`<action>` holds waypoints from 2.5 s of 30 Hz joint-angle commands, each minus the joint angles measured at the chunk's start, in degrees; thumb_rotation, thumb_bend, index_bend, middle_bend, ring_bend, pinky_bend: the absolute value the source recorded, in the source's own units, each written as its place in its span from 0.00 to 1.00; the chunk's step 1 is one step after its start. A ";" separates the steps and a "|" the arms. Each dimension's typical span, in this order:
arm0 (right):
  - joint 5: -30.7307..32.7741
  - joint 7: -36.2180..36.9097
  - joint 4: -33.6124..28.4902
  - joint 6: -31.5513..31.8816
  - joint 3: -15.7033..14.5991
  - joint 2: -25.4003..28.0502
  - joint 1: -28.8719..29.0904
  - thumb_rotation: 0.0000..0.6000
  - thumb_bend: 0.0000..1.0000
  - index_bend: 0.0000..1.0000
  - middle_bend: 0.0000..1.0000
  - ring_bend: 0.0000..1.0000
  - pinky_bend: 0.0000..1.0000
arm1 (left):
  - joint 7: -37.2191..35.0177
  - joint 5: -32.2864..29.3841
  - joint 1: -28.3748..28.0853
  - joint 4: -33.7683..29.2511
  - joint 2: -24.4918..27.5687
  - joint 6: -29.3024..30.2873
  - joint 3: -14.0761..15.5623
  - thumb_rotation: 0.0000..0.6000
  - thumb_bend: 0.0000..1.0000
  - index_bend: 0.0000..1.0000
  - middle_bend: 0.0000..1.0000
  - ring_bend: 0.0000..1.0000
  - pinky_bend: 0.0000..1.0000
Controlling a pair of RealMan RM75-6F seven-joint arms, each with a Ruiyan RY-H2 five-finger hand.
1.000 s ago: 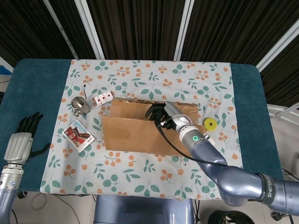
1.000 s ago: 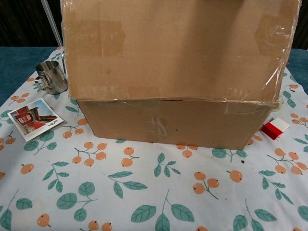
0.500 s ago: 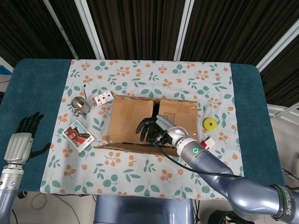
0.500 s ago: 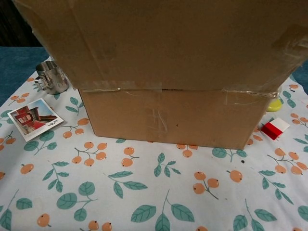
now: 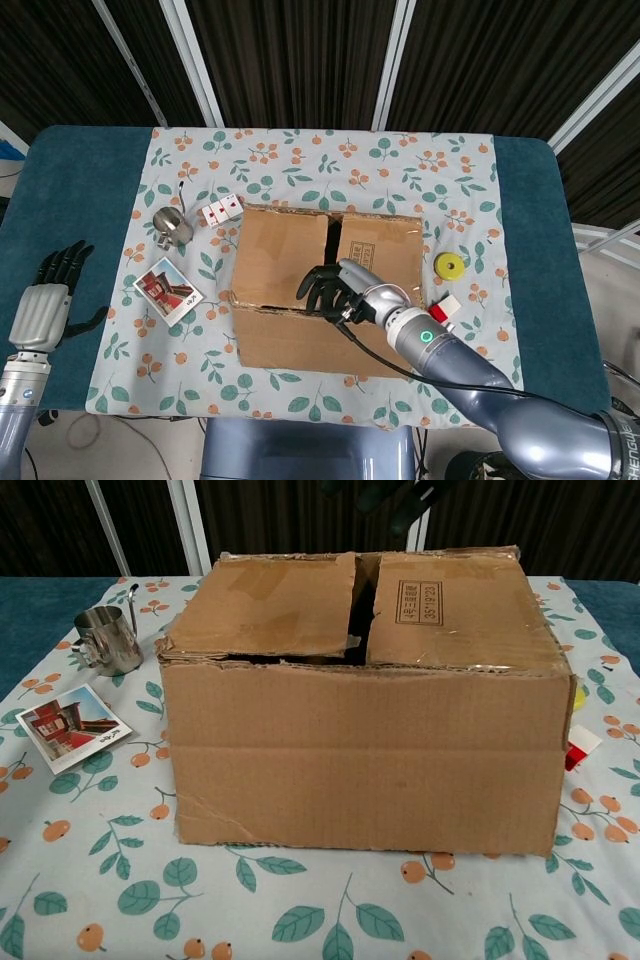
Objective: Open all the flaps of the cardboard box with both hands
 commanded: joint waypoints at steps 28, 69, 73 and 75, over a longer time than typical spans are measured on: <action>-74.24 -6.99 31.80 58.67 -36.14 -24.19 -42.90 1.00 0.29 0.00 0.00 0.00 0.23 | 16.41 0.52 -17.98 -14.83 10.03 -19.37 -6.74 1.00 0.32 0.00 0.00 0.00 0.00; -77.59 6.53 40.91 48.55 -28.02 -28.20 -50.03 1.00 0.36 0.00 0.00 0.00 0.23 | 38.66 -23.07 -67.95 -1.25 -5.53 -54.40 -1.49 1.00 0.85 0.22 0.41 0.27 0.30; -77.61 6.66 40.78 48.06 -27.49 -28.23 -50.35 1.00 0.36 0.00 0.00 0.00 0.23 | 38.34 -23.65 -68.83 -1.21 -5.38 -53.92 -0.25 1.00 0.91 0.28 0.51 0.35 0.35; -77.60 6.76 40.68 47.82 -27.19 -28.24 -50.53 1.00 0.37 0.00 0.00 0.00 0.23 | 38.20 -23.87 -69.21 -1.42 -4.96 -53.63 0.41 1.00 0.94 0.31 0.55 0.37 0.38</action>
